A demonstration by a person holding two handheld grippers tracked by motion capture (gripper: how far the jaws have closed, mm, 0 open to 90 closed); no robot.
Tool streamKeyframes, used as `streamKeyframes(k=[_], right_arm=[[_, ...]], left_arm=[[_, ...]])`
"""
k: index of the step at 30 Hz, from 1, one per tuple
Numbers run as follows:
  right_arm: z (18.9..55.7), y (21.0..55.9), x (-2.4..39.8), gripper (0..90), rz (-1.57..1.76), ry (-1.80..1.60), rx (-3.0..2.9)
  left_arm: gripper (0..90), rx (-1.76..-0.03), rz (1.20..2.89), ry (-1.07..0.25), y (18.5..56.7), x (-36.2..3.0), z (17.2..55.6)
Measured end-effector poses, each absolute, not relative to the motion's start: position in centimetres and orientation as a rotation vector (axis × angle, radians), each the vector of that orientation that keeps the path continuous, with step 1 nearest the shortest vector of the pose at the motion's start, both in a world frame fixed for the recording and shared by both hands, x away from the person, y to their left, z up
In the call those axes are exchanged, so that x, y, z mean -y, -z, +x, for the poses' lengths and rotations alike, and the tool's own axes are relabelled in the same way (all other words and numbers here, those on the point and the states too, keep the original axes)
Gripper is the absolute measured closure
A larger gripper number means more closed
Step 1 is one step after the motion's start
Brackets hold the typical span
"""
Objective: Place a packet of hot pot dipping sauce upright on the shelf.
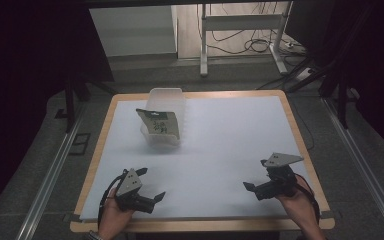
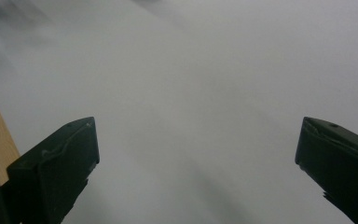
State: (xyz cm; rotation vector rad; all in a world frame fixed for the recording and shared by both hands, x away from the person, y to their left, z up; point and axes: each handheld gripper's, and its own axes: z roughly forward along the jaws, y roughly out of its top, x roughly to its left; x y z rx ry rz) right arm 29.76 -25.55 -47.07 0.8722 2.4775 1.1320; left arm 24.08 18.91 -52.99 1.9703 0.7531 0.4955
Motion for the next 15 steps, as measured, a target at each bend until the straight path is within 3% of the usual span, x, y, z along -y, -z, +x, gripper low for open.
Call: streamKeyframes(k=[15], right_arm=[[29.0,49.3,28.9,0.0,1.026,-1.058,-2.492]], left_arm=[[0.0,-0.761,1.982,-0.49,53.1,-18.8,24.2]])
